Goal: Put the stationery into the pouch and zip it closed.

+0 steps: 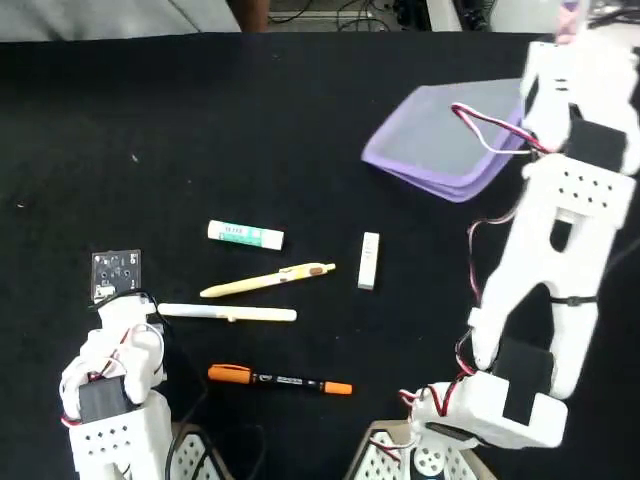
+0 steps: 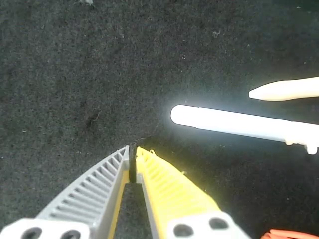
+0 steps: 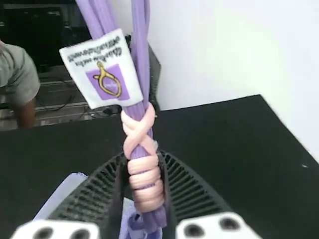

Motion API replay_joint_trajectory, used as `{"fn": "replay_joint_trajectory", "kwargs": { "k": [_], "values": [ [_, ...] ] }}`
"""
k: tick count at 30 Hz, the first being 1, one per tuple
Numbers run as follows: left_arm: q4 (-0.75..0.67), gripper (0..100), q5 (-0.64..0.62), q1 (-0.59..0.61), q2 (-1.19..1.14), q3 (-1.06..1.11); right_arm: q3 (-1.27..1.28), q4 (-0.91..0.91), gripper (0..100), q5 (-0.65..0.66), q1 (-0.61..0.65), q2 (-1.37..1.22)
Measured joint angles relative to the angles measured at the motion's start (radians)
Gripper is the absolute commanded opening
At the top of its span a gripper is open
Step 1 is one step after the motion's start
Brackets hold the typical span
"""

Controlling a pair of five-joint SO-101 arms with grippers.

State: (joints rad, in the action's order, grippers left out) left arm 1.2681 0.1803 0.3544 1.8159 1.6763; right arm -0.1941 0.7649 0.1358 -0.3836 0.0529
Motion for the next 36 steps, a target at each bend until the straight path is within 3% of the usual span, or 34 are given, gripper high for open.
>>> {"fn": "replay_joint_trajectory", "kwargs": {
  "k": [11,18,36],
  "values": [
    [0.000,3,0.000,0.000,0.000,0.000,-0.233,0.000,1.1,0.002,-0.009,0.000],
    [0.000,3,0.000,0.000,0.000,0.000,-0.242,0.000,1.1,0.000,-0.005,0.000],
    [0.000,3,0.000,0.000,0.000,0.000,0.002,0.000,1.1,0.002,0.322,0.000]
  ]
}}
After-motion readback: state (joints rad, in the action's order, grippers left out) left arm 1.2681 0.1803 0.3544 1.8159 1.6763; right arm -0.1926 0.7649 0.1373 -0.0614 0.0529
